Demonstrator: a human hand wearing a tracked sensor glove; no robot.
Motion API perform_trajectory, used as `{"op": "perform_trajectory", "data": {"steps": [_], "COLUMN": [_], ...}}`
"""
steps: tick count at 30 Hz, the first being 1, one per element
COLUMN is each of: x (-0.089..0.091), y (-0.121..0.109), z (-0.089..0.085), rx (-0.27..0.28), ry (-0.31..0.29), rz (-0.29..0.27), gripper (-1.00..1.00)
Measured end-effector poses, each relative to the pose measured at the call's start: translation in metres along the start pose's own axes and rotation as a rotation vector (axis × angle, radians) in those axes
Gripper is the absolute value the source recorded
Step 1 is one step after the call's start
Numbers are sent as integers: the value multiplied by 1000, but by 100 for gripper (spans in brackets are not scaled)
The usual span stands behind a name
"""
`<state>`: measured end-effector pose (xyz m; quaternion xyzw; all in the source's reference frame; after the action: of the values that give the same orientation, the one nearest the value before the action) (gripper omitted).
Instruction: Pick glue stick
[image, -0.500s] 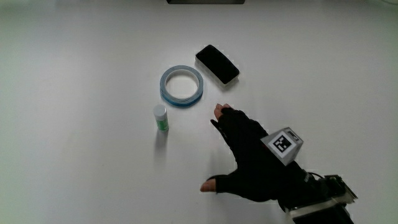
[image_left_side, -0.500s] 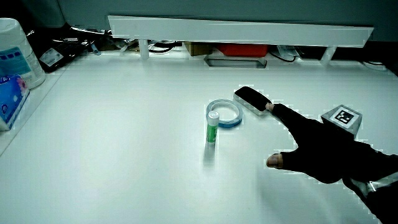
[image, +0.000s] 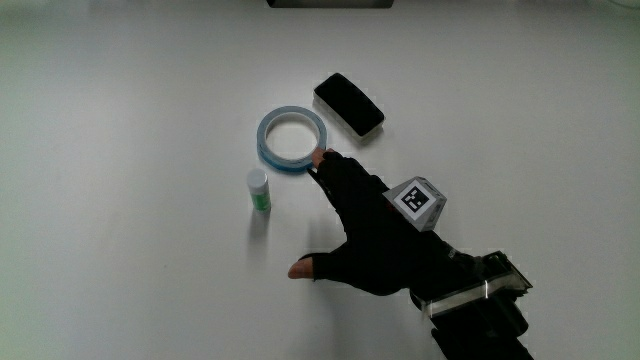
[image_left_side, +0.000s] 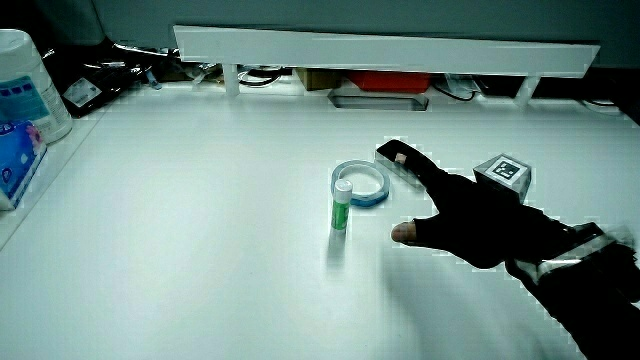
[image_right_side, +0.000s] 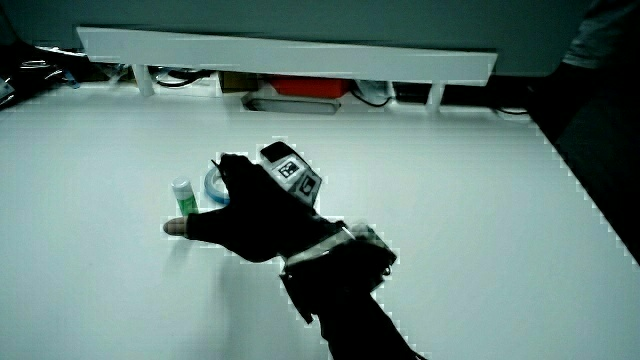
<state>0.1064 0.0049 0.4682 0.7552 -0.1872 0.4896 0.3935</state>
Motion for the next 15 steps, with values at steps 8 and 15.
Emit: {"op": "perform_trajectory", "data": {"steps": [8,15], "x": [6,13], "y": [21,40], "z": [-4,-10], "rx": [-6,-11], "ry": [28,52], "rz": [-7,-24], "gripper": [0,0]}}
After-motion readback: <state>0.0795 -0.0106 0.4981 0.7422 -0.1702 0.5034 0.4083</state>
